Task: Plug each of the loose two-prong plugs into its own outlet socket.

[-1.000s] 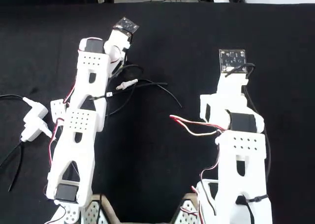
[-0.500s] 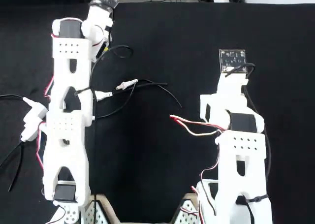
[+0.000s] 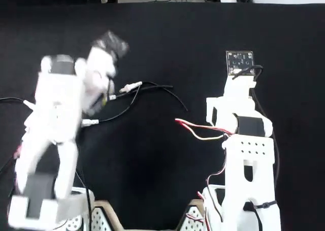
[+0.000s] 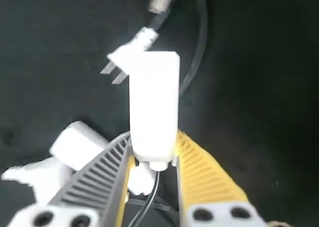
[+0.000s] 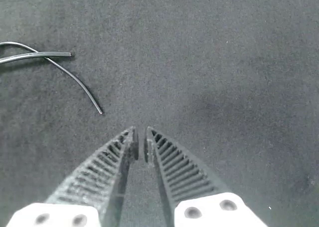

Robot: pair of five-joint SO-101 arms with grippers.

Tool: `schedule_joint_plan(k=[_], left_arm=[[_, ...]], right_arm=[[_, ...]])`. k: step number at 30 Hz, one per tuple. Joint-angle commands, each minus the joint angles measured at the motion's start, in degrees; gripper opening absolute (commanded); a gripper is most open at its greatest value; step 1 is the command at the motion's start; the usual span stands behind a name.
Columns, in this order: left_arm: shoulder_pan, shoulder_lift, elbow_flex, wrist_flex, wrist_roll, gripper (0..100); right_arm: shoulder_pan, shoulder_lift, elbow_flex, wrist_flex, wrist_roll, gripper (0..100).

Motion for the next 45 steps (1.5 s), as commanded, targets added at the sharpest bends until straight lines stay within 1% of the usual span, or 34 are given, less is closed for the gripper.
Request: schedule_joint_plan(k=[1,3,4,6,10,12,14,16,19,21,24,27,31,34,37,39,42,45], left_arm=[[4.0,-13.19,28.35,-18.99,-0.7,3],[7.16,-17.58,37.49,-25.58,-0.53,3],[8.75,-19.08,41.01,-27.52,-0.44,3],[11.65,-21.63,45.32,-28.57,-0.44,3],[11.91,-24.0,47.52,-29.01,-0.44,4],[11.82,-24.35,48.13,-28.48,-0.44,8],[11.82,-24.88,50.07,-28.4,0.44,17],[11.3,-24.97,50.33,-28.4,4.4,24],[9.98,-24.97,48.4,-28.4,9.85,26],[9.71,-24.97,46.9,-26.73,10.02,26],[10.42,-24.97,43.3,-19.87,10.02,26],[13.93,-24.97,41.36,-14.95,10.37,26],[21.23,-25.05,43.47,-14.24,10.46,26],[23.6,-25.05,44.88,-14.24,10.46,26],[23.78,-27.69,45.05,-13.71,10.46,26],[22.55,-31.91,45.32,-13.71,10.46,25],[17.8,-41.05,45.05,-11.69,10.02,23],[12.44,-52.84,44.0,-5.54,9.93,25]], right_arm=[[0.97,-0.66,-0.31,-0.7,0.26,2.5],[0.97,-0.66,-0.31,-0.7,0.26,2.5],[0.97,-0.66,-0.31,-0.7,0.26,2.5],[0.97,-0.66,-0.31,-0.7,0.26,2.5],[0.97,-0.66,-0.31,-0.7,0.26,2.5],[0.97,-0.66,-0.22,-0.7,0.26,2.5],[0.97,-0.66,-0.22,-0.7,0.26,2.5],[0.97,-0.66,-0.22,-0.7,0.26,2.5],[0.97,-0.66,-0.22,-0.7,0.26,2.5],[0.97,-0.66,-0.22,-0.7,0.26,2.5],[0.97,-0.66,-0.22,-0.79,0.26,2.5],[0.97,-0.66,-0.22,-0.79,0.26,2.5],[0.97,-0.66,-0.31,-0.7,0.26,2.5],[0.97,-0.66,-0.31,-0.7,0.26,2.5],[0.97,-0.66,-0.4,-0.7,0.35,2.5],[0.97,-0.66,-0.4,-0.7,0.35,2.5],[0.97,-0.66,-0.31,-0.79,0.35,2.5],[0.88,-0.75,-0.48,-1.67,0.35,2.5]])
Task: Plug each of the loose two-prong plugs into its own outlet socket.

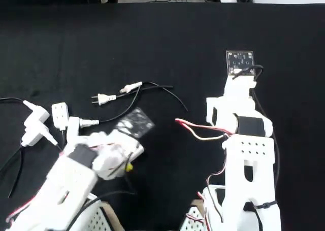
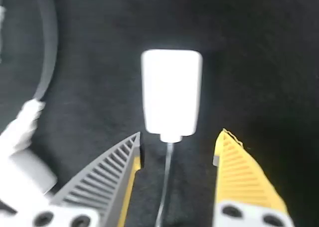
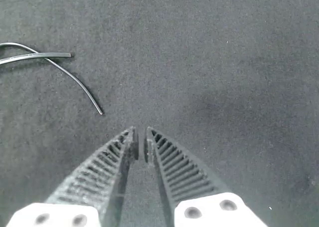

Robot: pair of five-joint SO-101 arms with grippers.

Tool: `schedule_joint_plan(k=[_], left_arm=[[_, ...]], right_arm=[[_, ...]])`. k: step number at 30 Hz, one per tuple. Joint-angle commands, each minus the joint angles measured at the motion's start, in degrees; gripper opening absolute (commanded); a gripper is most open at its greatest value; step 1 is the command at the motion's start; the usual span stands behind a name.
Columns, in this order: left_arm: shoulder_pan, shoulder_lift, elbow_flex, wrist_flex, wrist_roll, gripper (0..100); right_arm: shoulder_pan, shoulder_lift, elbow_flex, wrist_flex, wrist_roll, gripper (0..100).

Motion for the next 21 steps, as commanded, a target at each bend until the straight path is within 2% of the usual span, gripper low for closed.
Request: schedule_joint_plan(k=[1,5,9,12,16,19,21], left_arm=[[-6.64,-14.95,-2.07,6.68,0.0,26],[-18.59,-32.26,-2.24,13.45,0.0,28],[-32.4,-45.01,5.05,10.81,0.09,27],[-40.22,-41.85,11.3,0.79,0.09,25],[-45.05,-35.52,18.15,-11.6,0.44,24],[-46.73,-32.26,19.38,-13.54,0.53,24],[-48.22,-31.65,19.91,-13.36,0.53,24]], right_arm=[[0.79,-0.84,-0.48,-2.46,0.35,2.5],[-3.87,-0.66,0.57,-7.03,-0.09,2.6],[-12.57,-0.66,6.9,-15.12,0.26,2.6],[-20.22,-0.57,9.89,-18.29,-1.14,2.6],[-28.84,-0.4,8.66,-17.93,-7.82,2.8],[-33.93,2.68,5.32,-18.11,-11.43,8.2],[-36.66,7.16,1.63,-18.2,-16.97,12.3]])
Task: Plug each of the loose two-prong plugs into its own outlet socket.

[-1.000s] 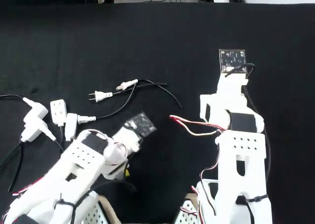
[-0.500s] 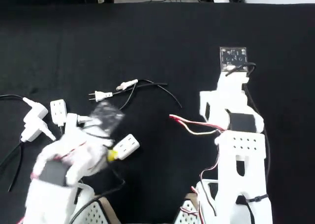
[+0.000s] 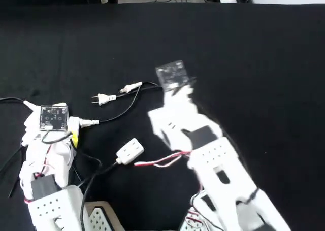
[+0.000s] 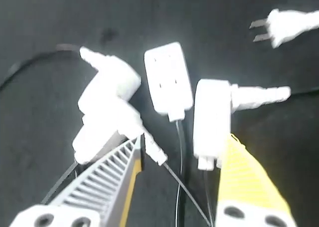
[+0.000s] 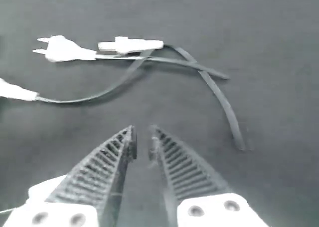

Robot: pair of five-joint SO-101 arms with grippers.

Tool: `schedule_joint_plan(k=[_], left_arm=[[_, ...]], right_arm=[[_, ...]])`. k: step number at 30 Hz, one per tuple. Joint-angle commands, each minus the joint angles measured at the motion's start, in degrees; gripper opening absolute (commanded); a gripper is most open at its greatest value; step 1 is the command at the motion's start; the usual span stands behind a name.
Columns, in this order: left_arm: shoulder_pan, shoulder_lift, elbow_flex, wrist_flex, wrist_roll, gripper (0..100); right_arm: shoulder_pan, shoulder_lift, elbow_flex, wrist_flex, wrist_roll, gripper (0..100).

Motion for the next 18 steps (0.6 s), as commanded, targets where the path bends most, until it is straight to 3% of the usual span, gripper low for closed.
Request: schedule_joint_plan(k=[1,6,10,18], left_arm=[[-3.12,1.05,1.1,-1.85,0.53,24],[-7.52,0.79,6.11,-2.37,0.0,24],[-7.16,-1.93,7.78,-1.85,0.0,24],[-7.16,-8.7,8.57,3.96,0.0,24]], right_arm=[[-5.19,6.9,-8.48,-1.49,-10.02,13.2],[-9.49,23.43,-17.71,-10.11,-29.8,14.2],[-8.62,36.09,-24.84,-15.03,-42.99,14.2],[-4.04,54.46,-40.22,-14.77,-58.55,14.1]])
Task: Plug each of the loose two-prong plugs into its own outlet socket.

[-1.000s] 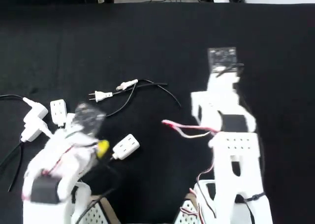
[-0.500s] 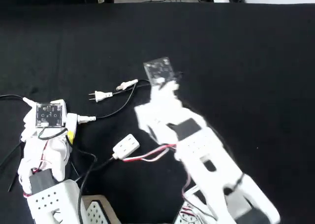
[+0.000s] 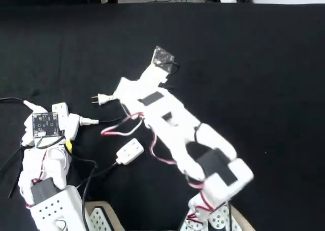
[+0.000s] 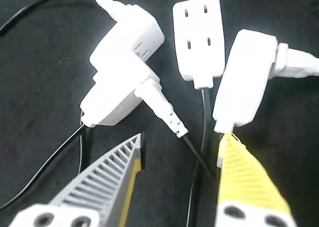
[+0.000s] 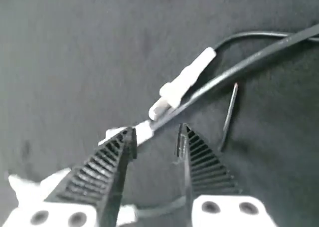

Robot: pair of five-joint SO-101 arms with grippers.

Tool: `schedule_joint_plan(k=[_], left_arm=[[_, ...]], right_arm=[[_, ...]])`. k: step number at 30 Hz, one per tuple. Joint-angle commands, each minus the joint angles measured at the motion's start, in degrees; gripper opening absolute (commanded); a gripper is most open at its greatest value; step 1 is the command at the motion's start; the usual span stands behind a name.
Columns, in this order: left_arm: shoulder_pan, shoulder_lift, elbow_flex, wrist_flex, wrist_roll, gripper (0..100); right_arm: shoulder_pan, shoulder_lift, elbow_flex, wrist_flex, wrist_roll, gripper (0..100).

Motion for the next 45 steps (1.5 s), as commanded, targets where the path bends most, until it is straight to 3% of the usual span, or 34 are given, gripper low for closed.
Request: schedule_joint_plan(k=[1,6,20,31,35,40,45], left_arm=[[-0.4,-2.37,0.92,1.93,0.0,24],[-0.4,-2.9,0.84,2.81,0.0,24],[-0.4,-2.81,0.84,2.81,0.0,24],[-0.4,-2.81,0.84,2.81,0.0,24],[-0.4,-2.81,0.84,2.81,0.0,24],[-0.4,-2.81,0.84,2.81,0.0,24],[-0.4,-2.81,0.84,2.73,0.0,24]], right_arm=[[2.37,4.88,-8.04,-0.88,-6.07,14.1],[4.75,7.34,-10.42,-0.79,-11.96,14.2],[4.22,11.65,-14.9,-0.62,-11.78,13.9],[2.55,21.76,-28.53,13.63,-11.78,13.1],[2.55,23.34,-31.78,17.93,-11.78,1.7],[2.64,23.08,-34.33,24.7,-11.52,1.1],[2.55,22.99,-39.52,32.53,-2.11,1.1]])
